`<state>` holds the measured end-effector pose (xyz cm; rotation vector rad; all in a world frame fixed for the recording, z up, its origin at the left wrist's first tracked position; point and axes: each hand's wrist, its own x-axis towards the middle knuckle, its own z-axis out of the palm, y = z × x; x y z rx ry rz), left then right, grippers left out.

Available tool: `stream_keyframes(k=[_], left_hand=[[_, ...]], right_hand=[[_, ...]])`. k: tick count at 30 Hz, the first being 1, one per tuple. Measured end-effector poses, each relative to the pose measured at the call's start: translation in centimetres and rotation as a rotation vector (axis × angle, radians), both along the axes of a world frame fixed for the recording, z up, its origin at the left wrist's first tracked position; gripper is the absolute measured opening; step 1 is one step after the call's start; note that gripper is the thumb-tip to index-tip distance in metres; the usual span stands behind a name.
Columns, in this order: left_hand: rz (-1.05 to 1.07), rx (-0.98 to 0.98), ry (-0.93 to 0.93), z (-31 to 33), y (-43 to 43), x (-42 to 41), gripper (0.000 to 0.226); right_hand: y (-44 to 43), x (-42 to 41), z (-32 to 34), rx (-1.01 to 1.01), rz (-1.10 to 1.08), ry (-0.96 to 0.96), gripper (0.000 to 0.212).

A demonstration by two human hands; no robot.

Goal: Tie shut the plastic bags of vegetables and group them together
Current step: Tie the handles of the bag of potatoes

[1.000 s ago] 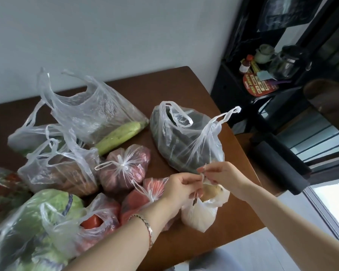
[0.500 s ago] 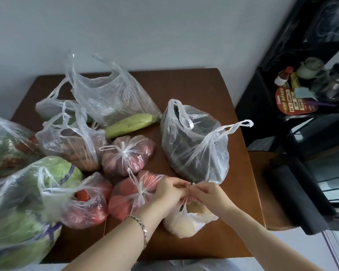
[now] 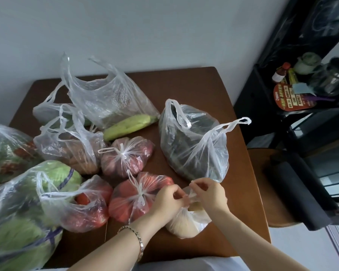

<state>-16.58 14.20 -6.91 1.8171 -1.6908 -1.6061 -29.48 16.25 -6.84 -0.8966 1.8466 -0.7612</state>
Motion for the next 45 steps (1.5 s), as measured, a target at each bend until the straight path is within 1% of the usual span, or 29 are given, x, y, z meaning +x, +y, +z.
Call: stream_keyframes(k=[2,3,5,7,9,12,13,14,16,19,21,23,24,25,27,29,30,31,32,33,34,35,37,40,42,43,44,45], left_hand=[[0.054,-0.044,0.011,0.0,-0.2,0.0,0.021],[0.055,-0.054,0.013,0.0,-0.2,0.1,0.022],[0.043,-0.069,0.019,-0.3,-0.4,0.2,0.024],[0.057,-0.074,0.033,-0.4,-0.7,0.3,0.027],[0.051,-0.054,0.034,-0.4,-1.0,0.5,0.026],[0.065,0.017,0.065,-0.2,-1.2,0.8,0.022],[0.088,0.049,0.074,-0.2,-1.2,0.9,0.021],[0.113,0.079,0.085,-0.1,-1.3,0.9,0.020],[0.138,0.113,0.088,-0.1,-1.3,1.0,0.016],[0.138,0.121,0.074,0.0,-1.3,1.1,0.015],[0.150,0.137,0.096,-0.1,-1.3,1.0,0.013],[0.157,0.144,0.116,0.0,-1.3,0.9,0.012],[0.156,0.143,0.111,0.0,-1.2,0.9,0.012],[0.153,0.137,0.097,0.0,-1.1,0.9,0.011],[0.164,0.119,0.080,0.0,-1.0,0.9,0.009],[0.211,0.113,0.083,0.1,-0.8,1.0,0.011],[0.210,0.084,0.060,0.2,-0.7,1.1,0.013],[0.174,0.026,0.004,0.2,-0.6,1.3,0.015],[0.125,-0.039,-0.062,0.1,-0.5,1.6,0.017],[0.078,-0.096,-0.138,0.1,-0.4,1.9,0.017],[0.034,-0.136,-0.223,0.1,-0.3,2.3,0.016],[-0.008,-0.166,-0.310,0.0,-0.4,2.7,0.014],[-0.071,-0.175,-0.451,-0.3,-0.5,3.5,0.012],[-0.097,-0.138,-0.523,-0.9,-0.4,4.1,0.011],[-0.199,-0.212,-0.596,-1.3,0.0,3.8,0.014],[-0.230,-0.256,-0.615,-1.4,0.2,3.6,0.015],[-0.229,-0.298,-0.595,-1.4,0.2,3.5,0.015],[-0.196,-0.312,-0.532,-1.4,0.1,3.3,0.014]], right_hand=[[-0.1,-0.4,0.0,-0.036,0.166,0.187,0.014],[-0.1,-0.6,0.1,-0.050,0.272,0.247,0.017],[0.2,-1.0,0.6,-0.069,0.482,0.276,0.021],[0.6,-1.3,0.6,-0.083,0.596,0.238,0.022],[1.0,-1.7,0.6,-0.049,0.551,0.123,0.028],[1.1,-2.1,0.8,-0.027,0.464,-0.082,0.048],[1.0,-2.1,0.8,-0.037,0.437,-0.122,0.050],[1.0,-2.1,0.8,-0.046,0.414,-0.136,0.048],[1.0,-1.9,0.5,-0.062,0.406,-0.117,0.040],[1.2,-1.9,-0.1,-0.062,0.462,-0.093,0.038],[1.3,-1.8,-0.4,-0.061,0.381,-0.087,0.031],[1.3,-1.5,-0.4,-0.059,0.220,-0.130,0.014],[1.3,-1.3,-0.1,-0.068,0.164,-0.161,0.010],[1.3,-1.2,0.0,-0.079,0.139,-0.170,0.014],[1.4,-1.1,0.0,-0.082,0.143,-0.105,0.020],[1.5,-1.0,0.1,-0.063,0.194,0.060,0.018],[1.6,-0.9,0.2,-0.058,0.218,0.106,0.020],[1.6,-0.8,0.4,-0.051,0.228,0.086,0.026],[1.6,-0.7,0.8,-0.034,0.217,-0.009,0.032],[1.6,-0.7,1.1,-0.001,0.184,-0.128,0.033],[1.5,-0.8,1.3,0.055,0.142,-0.224,0.029],[1.5,-1.1,1.2,0.130,0.098,-0.279,0.025],[1.9,-2.3,-0.2,0.248,0.051,-0.233,0.025],[2.4,-4.0,-1.9,0.293,0.014,-0.045,0.027],[2.8,-4.6,-2.5,0.309,0.006,0.046,0.031],[3.0,-4.8,-2.8,0.306,-0.008,0.065,0.035],[3.1,-4.9,-2.9,0.287,-0.027,0.068,0.038],[3.1,-5.0,-2.8,0.255,-0.042,0.057,0.038]])
